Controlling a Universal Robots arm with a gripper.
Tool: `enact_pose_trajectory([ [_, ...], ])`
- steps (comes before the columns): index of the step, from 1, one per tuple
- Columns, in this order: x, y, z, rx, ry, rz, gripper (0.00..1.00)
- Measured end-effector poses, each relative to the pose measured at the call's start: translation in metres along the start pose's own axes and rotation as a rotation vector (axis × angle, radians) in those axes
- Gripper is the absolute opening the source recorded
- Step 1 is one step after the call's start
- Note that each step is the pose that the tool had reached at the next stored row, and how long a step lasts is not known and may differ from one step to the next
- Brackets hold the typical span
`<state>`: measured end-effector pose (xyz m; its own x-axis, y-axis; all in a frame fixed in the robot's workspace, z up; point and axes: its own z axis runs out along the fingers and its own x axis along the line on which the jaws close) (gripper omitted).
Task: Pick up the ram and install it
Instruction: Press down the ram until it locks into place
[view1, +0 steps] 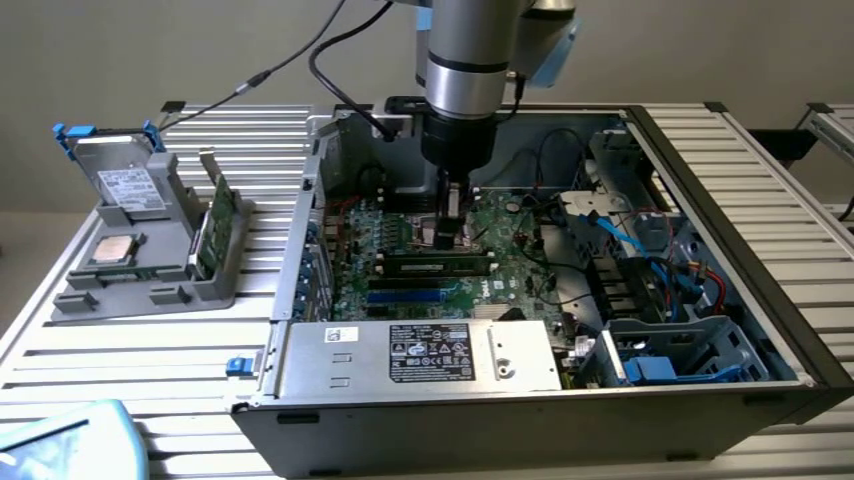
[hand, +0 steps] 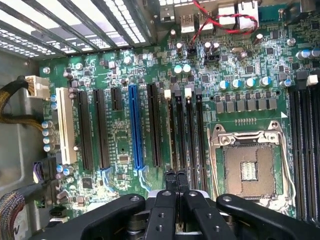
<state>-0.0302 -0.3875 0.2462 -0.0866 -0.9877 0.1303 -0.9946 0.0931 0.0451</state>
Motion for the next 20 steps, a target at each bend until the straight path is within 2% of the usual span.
enact_pose_trajectory([
  [7, -0.003, -0.0191, 0.007, 0.0011, 0.0004, -0.009, 0.11],
  [13, -0.004, -0.0247, 0.0165, 0.0015, 0.0006, -0.013, 0.11],
  [20, -0.004, -0.0249, 0.0171, 0.0003, 0.0006, -0.013, 0.11],
])
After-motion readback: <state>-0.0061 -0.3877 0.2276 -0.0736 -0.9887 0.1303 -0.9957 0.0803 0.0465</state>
